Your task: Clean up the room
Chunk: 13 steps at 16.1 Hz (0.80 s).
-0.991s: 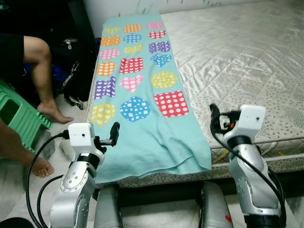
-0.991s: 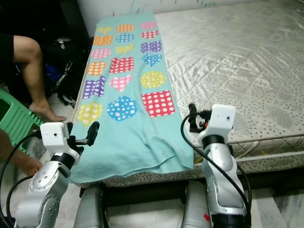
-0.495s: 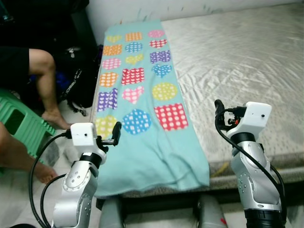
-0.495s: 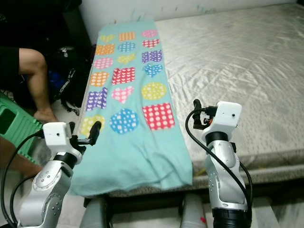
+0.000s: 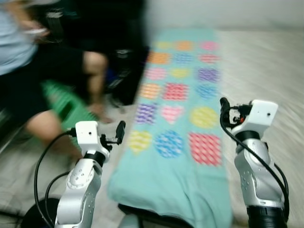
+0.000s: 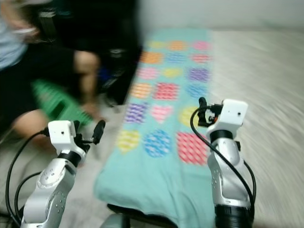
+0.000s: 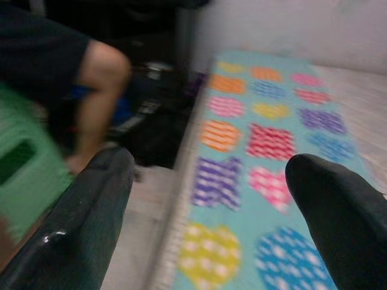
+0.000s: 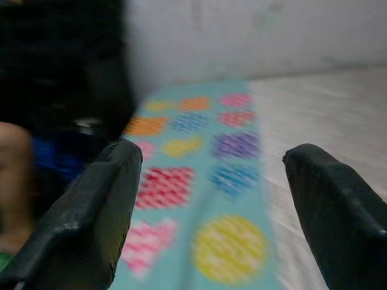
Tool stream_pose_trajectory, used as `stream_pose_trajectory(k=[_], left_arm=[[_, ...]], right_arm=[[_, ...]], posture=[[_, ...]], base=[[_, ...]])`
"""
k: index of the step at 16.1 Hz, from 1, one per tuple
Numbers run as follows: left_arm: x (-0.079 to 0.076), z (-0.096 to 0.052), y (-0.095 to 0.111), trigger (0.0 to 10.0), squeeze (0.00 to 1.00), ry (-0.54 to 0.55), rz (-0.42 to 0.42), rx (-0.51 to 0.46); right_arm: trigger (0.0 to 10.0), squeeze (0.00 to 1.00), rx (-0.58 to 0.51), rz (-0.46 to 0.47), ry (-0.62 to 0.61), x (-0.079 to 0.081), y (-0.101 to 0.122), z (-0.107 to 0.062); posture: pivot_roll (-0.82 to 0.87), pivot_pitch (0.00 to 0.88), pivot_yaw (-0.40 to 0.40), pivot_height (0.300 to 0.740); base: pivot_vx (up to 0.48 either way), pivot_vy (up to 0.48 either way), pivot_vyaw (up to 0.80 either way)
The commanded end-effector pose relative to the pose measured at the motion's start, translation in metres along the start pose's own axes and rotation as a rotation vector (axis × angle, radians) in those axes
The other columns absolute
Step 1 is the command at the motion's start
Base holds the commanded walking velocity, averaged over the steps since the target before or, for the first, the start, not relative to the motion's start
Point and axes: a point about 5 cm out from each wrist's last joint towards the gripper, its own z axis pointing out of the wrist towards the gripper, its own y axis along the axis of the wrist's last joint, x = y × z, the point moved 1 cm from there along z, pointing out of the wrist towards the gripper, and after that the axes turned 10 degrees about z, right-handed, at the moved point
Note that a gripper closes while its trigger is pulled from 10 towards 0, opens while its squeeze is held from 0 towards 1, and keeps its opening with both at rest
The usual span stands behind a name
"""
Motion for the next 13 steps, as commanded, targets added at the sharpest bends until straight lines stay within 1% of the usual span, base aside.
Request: stream_pose_trajectory(k=[1,3,7,10,13], left_arm=[[0.002,0.001,-0.001,10.0,0.0,-0.001,0.008,0.006],[0.002,0.0,-0.002,10.0,0.0,0.001,0.009,0.009],[0.002,-0.002,-0.003,10.0,0.0,0.004,0.007,0.011],[0.002,-0.003,-0.007,10.0,0.0,0.021,0.032,0.036],[0.01,-0.006,-0.011,10.0,0.0,0.056,0.029,0.057]], right_arm=[[10.0,0.0,0.008,-0.004,-0.011,-0.003,-0.003,-0.002],[10.0,0.0,0.004,-0.016,-0.035,-0.007,-0.003,-0.003],[10.0,0.0,0.0,-0.027,-0.054,-0.011,-0.003,-0.005],[10.0,0.0,0.002,-0.039,-0.069,-0.016,-0.003,-0.007],[10.0,0.0,0.041,-0.046,-0.05,-0.014,-0.013,-0.015]], posture=[[-0.14,0.0,0.112,0.74],[-0.14,0.0,0.112,0.74],[-0.14,0.0,0.111,0.74],[-0.14,0.0,0.111,0.74],[-0.13,0.0,0.101,0.74]], base=[[0.0,0.0,0.0],[0.0,0.0,0.0],[0.0,0.0,0.0],[0.0,0.0,0.0],[0.0,0.0,0.0]])
